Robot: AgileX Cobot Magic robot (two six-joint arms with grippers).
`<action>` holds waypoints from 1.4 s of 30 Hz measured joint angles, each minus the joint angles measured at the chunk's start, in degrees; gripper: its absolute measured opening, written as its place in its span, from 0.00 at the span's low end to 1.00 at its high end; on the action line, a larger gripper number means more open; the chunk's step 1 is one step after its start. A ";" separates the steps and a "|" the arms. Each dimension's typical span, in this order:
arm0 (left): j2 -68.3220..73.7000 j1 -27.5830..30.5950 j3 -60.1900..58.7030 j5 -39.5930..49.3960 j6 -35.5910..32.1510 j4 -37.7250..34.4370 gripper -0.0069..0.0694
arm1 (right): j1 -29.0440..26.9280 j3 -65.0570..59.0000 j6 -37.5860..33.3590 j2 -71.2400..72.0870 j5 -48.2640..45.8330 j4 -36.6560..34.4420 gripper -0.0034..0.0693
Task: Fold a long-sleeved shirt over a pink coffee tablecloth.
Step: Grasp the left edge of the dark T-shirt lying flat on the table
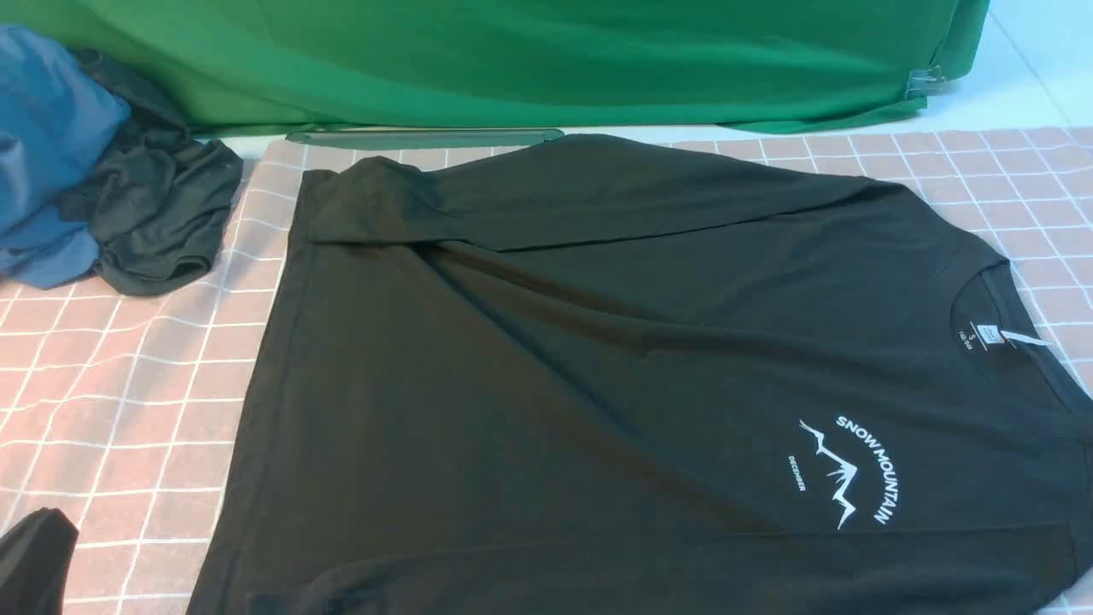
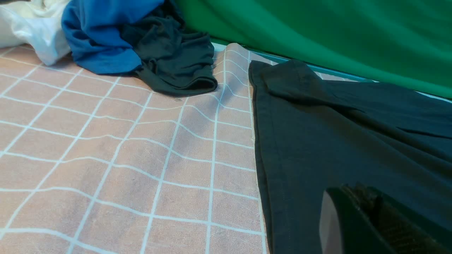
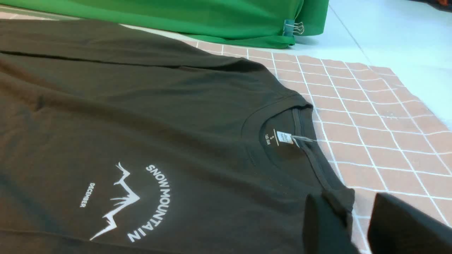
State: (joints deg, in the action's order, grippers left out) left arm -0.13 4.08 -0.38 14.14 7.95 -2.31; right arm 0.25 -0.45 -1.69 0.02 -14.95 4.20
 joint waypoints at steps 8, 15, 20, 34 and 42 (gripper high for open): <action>0.00 0.00 0.00 0.00 0.00 0.00 0.11 | 0.00 0.00 0.00 0.00 0.00 0.00 0.37; 0.00 0.00 0.00 0.00 -0.62 1.07 0.11 | 0.00 0.00 0.00 0.00 0.00 0.00 0.37; 0.00 0.00 -0.02 -1.64 -2.61 7.27 0.11 | 0.00 0.00 0.00 0.00 0.00 0.00 0.37; 0.00 0.00 -0.02 -25.14 -0.22 -3.71 0.11 | 0.00 0.00 0.00 0.00 0.01 0.00 0.37; 0.00 0.00 -0.02 -27.88 25.74 -6.02 0.11 | 0.56 0.00 18.27 0.00 12.74 -14.03 0.37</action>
State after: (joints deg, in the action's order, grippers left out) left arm -0.13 4.08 -0.40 -13.73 33.69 -8.33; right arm 0.81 -0.45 16.57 0.02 -2.21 -9.83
